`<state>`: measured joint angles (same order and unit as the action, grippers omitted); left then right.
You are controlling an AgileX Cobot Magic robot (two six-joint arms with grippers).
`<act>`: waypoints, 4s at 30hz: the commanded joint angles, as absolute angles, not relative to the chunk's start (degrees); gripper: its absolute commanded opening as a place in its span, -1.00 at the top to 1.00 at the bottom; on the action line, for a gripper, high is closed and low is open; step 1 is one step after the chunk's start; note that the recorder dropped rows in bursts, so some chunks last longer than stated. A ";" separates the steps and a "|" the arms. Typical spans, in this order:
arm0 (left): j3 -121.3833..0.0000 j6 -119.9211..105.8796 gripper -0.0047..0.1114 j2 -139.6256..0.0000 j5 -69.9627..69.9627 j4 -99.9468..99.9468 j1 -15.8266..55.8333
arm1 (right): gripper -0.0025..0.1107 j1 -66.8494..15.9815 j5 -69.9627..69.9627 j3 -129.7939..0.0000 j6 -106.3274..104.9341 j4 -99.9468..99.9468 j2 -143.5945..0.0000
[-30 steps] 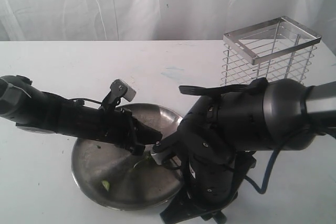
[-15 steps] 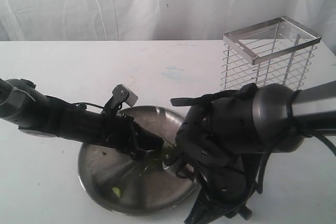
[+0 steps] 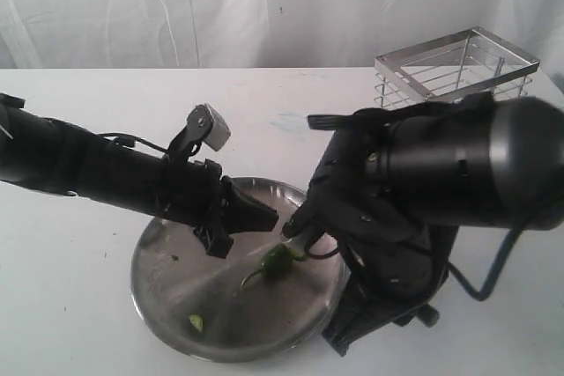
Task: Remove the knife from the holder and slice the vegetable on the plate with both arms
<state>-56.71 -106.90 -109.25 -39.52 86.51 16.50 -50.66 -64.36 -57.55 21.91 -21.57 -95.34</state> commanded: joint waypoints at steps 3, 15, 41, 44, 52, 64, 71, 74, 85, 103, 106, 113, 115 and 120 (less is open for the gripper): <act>-54.25 -106.67 0.65 -108.67 -40.10 81.90 17.04 | 0.96 -46.64 -64.92 -57.75 19.83 -23.33 -88.74; -54.10 -114.41 -0.15 -110.14 -13.23 82.05 28.78 | 0.96 -43.97 -61.38 -57.75 19.59 -21.03 -85.82; -51.69 -121.32 0.92 -107.91 7.90 89.54 28.68 | 0.96 -43.97 -58.36 -57.15 19.47 -17.70 -85.82; -50.70 -121.32 0.92 -107.91 2.16 89.53 28.68 | 0.96 -43.97 -56.33 -56.44 19.60 -17.40 -85.82; -50.70 -118.18 0.92 -107.91 -1.29 89.76 28.68 | 0.96 -43.97 -53.50 -53.86 10.98 -6.77 -86.32; -50.70 -118.18 0.78 -107.91 3.08 89.76 28.68 | 0.96 -43.97 -51.37 -53.86 3.40 1.59 -86.88; -50.70 -117.35 0.08 -107.91 4.19 93.07 28.68 | 0.96 -43.97 -52.84 -54.08 3.40 1.59 -86.88; -50.70 -116.71 -0.04 -107.91 5.12 93.49 28.68 | 0.96 -43.87 -53.22 -54.61 3.40 1.59 -86.88; -50.70 -120.19 -0.05 -97.04 15.20 95.40 28.68 | 0.96 -38.77 -61.33 -63.51 -5.99 6.01 -96.34; -50.97 -116.77 0.92 -96.79 -18.13 94.91 17.58 | 0.96 -38.77 -61.78 -66.79 -1.69 12.37 -105.15; -52.58 -114.08 0.92 -99.79 -27.95 95.09 15.24 | 0.96 -38.77 -61.66 -66.79 -1.40 12.37 -105.38; -55.37 -107.55 0.92 -108.61 -32.57 95.09 15.08 | 0.96 -38.77 -59.85 -66.79 -1.43 12.50 -105.38; -55.37 -107.55 0.92 -110.32 -32.48 96.91 15.08 | 0.96 -38.77 -58.55 -66.79 -1.33 13.09 -105.61; -55.42 -107.92 0.92 -111.40 -32.55 97.93 15.08 | 0.96 -38.77 -58.31 -66.79 -1.33 13.96 -107.45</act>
